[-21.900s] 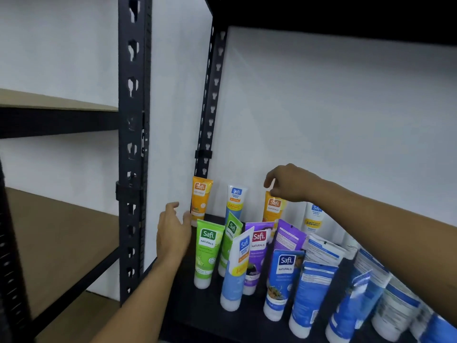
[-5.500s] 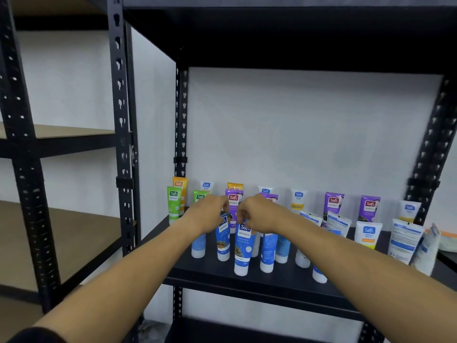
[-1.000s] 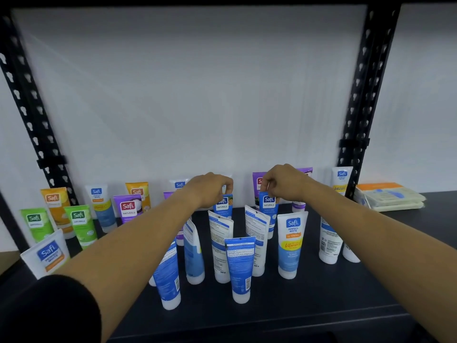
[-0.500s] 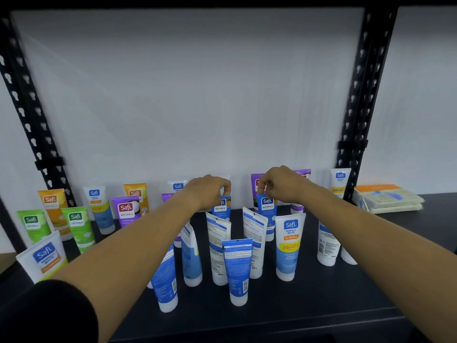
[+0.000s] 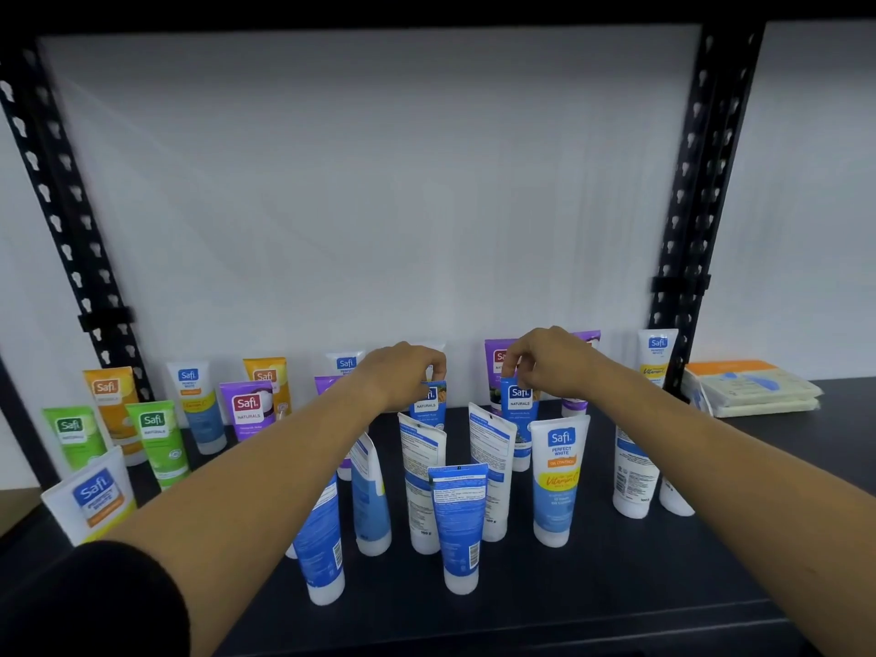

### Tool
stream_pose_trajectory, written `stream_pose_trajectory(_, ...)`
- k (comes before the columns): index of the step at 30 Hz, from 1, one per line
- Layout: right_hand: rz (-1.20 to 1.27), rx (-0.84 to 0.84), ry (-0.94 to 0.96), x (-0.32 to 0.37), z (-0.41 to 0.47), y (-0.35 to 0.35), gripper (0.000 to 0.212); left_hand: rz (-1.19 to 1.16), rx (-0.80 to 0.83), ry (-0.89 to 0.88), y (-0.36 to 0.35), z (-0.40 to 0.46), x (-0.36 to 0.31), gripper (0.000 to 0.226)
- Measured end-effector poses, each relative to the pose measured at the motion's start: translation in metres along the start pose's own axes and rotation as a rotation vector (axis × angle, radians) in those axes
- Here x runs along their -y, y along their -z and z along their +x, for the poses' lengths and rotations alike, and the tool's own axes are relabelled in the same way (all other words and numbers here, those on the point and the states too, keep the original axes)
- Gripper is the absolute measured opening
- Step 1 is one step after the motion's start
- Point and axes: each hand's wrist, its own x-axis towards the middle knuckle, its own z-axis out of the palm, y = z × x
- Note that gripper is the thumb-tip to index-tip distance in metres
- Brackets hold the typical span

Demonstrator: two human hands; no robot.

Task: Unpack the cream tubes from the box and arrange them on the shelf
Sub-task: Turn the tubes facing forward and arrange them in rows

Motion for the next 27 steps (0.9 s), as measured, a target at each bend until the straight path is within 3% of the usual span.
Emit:
stream_pose_trajectory(20,0.084,-0.012,0.01,-0.008,-0.003,-0.004,0.019,0.012,0.005,-0.01,0.005,-0.004,-0.002,0.014)
stream_pose_trajectory(27,0.06,-0.062,0.009,-0.001,-0.014,0.005,0.028,0.079,-0.03,-0.045,0.016,-0.019,0.0,0.032)
